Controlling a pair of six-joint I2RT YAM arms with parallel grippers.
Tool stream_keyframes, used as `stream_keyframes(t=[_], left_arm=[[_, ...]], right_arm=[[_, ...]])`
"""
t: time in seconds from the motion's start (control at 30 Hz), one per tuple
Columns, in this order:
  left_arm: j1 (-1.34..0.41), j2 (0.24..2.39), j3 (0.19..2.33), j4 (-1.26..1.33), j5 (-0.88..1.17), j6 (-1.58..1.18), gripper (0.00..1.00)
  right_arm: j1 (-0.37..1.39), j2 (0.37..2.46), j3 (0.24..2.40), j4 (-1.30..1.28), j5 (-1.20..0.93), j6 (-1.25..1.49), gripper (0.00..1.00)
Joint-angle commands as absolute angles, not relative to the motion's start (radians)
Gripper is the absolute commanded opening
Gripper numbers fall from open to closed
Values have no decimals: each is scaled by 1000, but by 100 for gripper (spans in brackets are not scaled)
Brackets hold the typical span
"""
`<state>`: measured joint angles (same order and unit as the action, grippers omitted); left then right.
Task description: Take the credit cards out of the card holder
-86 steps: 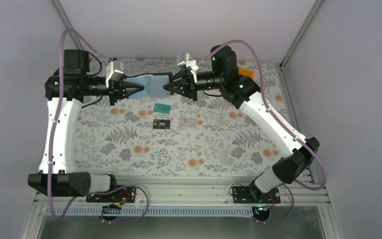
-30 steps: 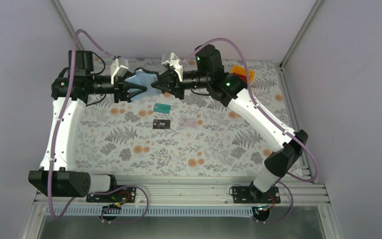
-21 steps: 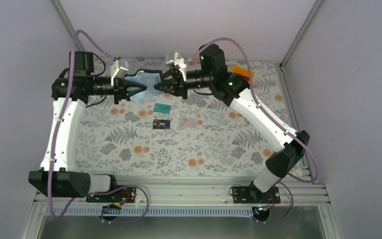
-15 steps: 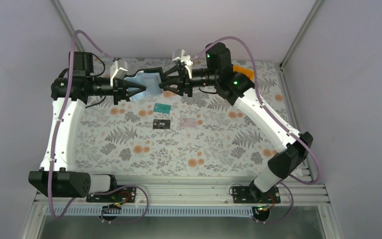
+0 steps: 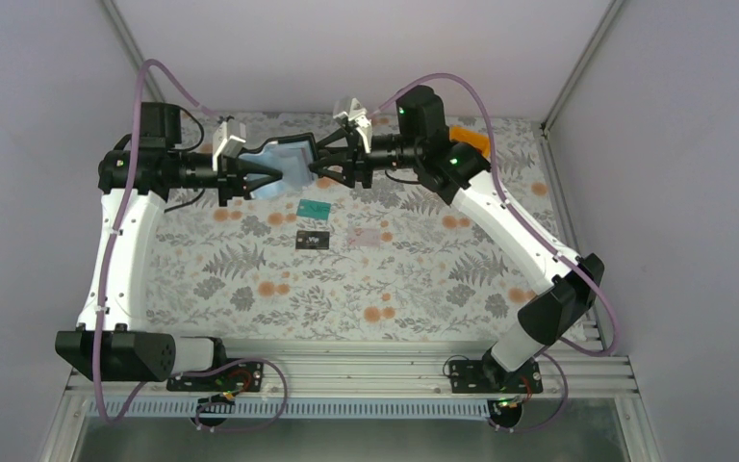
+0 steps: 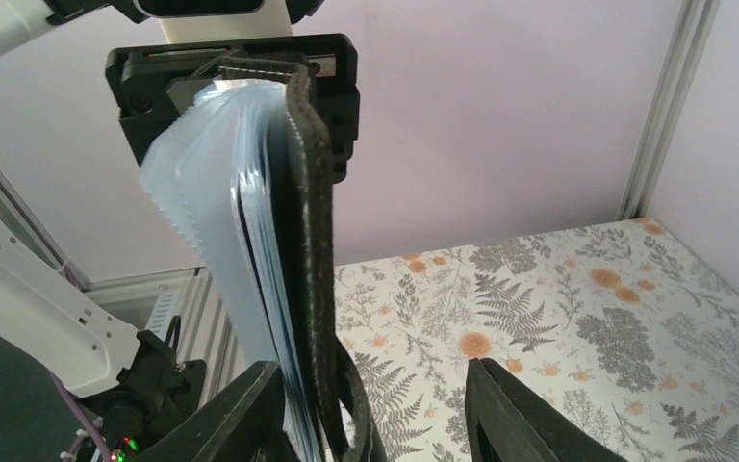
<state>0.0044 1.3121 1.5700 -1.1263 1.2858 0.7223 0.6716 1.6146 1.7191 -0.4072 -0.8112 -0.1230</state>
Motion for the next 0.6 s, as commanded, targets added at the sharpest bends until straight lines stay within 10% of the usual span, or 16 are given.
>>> stream_keyframes(t=[0.0,0.57], left_arm=[[8,1308,1582,-1162,1356,805,2],[8,1288,1534,-1114,1345,766,2]], right_arm=[[672,1610,1729,-393,-756,-104,49],[729,1653,1764,-402,-861,-119,71]])
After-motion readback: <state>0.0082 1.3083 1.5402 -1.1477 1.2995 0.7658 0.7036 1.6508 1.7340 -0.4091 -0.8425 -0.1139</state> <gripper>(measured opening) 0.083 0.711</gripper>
